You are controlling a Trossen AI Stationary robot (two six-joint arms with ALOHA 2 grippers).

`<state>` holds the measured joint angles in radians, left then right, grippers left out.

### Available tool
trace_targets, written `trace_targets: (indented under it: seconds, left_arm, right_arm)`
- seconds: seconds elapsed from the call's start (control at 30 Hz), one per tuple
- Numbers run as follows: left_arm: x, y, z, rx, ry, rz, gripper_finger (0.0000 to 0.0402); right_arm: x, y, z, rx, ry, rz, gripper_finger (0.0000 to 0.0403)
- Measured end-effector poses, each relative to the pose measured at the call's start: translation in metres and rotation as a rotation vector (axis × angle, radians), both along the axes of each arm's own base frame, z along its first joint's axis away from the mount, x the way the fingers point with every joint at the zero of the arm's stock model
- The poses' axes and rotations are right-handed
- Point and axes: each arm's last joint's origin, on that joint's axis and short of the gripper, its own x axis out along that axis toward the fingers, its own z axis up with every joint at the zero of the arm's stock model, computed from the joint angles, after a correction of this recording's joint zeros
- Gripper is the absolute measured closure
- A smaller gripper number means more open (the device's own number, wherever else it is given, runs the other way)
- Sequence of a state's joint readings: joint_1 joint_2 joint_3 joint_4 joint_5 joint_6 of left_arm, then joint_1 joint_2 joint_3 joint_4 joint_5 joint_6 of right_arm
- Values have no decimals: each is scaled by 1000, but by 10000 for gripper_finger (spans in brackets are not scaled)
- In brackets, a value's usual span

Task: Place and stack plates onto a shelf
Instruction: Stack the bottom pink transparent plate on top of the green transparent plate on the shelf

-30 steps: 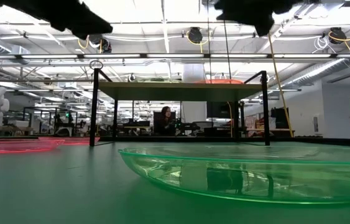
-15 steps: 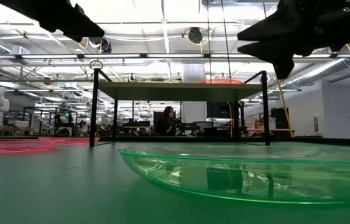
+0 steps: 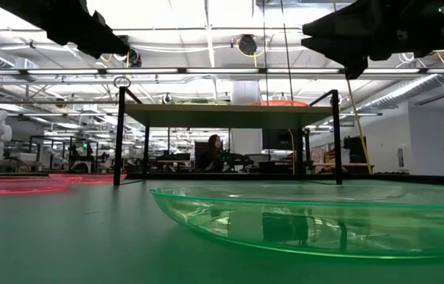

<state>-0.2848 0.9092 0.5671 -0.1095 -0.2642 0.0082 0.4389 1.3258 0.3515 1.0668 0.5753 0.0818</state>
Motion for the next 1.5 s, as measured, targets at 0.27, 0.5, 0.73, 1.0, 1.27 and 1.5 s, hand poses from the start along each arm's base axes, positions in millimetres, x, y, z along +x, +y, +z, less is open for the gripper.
trace_targets:
  seconds: [0.27,0.5,0.73,1.0,1.27,1.5]
  left_arm:
    - [-5,5,-9,-78,77,179,316]
    - [-9,13,-17,-133,160,302,316]
    - [-15,25,-25,-203,245,444,316]
    - [-26,41,-35,-124,360,612,316]
    - [-32,52,-38,-103,424,696,316]
    - [-35,57,-40,-103,452,732,316]
  right_arm:
    - [0,0,1,-53,-5,-6,275]
    - [0,-2,3,-50,-19,-82,275]
    - [-1,-2,7,-48,-52,-77,275]
    - [-1,-1,9,-32,-78,-48,275]
    - [3,0,14,-89,-78,-58,275]
    - [26,10,32,-205,56,-65,275]
